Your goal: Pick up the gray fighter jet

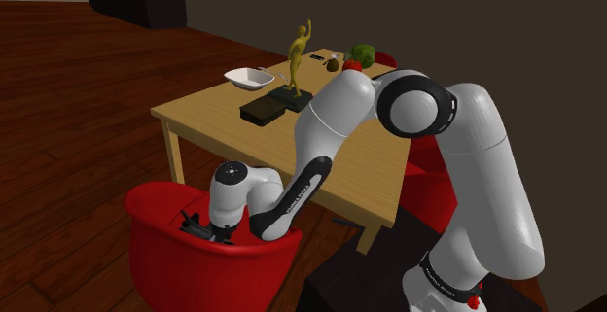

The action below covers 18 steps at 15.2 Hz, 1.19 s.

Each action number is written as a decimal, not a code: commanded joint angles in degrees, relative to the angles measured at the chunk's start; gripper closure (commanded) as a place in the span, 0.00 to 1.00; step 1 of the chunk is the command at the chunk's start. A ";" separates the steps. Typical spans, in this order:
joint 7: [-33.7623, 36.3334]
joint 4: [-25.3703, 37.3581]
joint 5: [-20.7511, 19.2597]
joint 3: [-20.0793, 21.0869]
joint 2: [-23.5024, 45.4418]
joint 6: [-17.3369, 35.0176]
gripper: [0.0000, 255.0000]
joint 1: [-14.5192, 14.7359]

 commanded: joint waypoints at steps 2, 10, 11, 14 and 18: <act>0.62 -0.55 -0.36 -0.79 1.30 0.05 1.00 0.27; -0.51 -0.28 0.95 0.16 0.11 -1.47 1.00 -0.11; -0.83 -0.60 1.28 0.54 -0.59 -1.89 1.00 -0.41; -1.80 -1.47 2.36 1.71 -2.65 -3.16 1.00 -1.31; -3.17 -2.46 3.92 3.28 -5.35 -4.92 1.00 -2.50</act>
